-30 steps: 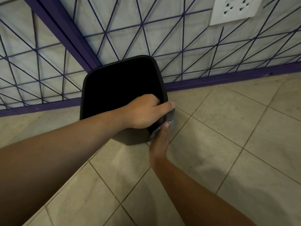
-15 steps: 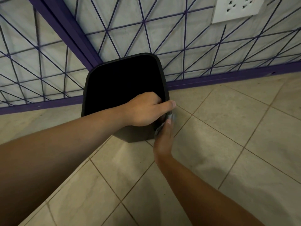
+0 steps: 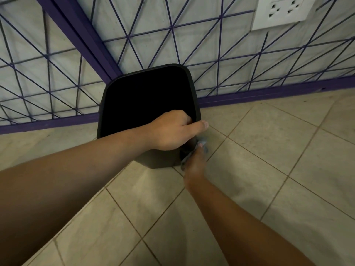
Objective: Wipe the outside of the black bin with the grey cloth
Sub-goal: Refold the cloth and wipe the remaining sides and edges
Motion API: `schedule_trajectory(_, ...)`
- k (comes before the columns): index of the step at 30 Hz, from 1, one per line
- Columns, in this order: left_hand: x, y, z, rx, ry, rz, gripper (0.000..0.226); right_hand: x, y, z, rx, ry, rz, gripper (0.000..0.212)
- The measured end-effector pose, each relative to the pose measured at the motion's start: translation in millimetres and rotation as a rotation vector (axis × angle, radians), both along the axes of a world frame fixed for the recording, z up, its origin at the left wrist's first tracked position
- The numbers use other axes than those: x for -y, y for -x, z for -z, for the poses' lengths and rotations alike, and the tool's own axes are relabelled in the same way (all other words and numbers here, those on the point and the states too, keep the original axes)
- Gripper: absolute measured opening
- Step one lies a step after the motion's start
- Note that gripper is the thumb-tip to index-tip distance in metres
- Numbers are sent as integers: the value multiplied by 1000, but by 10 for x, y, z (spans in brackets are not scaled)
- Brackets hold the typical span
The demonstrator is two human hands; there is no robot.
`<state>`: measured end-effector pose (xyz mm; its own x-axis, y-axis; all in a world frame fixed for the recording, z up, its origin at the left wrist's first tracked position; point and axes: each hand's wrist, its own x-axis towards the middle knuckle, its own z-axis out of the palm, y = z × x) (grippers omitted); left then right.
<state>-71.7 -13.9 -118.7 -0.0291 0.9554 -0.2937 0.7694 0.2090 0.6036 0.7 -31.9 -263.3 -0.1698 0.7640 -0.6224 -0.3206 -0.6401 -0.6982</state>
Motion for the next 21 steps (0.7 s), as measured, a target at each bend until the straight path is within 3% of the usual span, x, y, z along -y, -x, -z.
schedule_trajectory(7,-6,-3,-36,11,13,22,56,297,-198,-218,170,-238,33,34)
schedule_trajectory(11,54,2,-94,-40,69,91,54,126,-505,-183,265,-191,22,38)
schedule_trajectory(15,158,133,-170,-70,199,201,55,-108,-724,-308,186,-43,130,38)
schedule_trajectory(18,238,286,-247,-92,322,233,44,-235,-800,-368,139,-26,144,43)
schedule_trajectory(21,328,402,-313,-100,438,208,39,-292,-840,-406,99,-67,106,30)
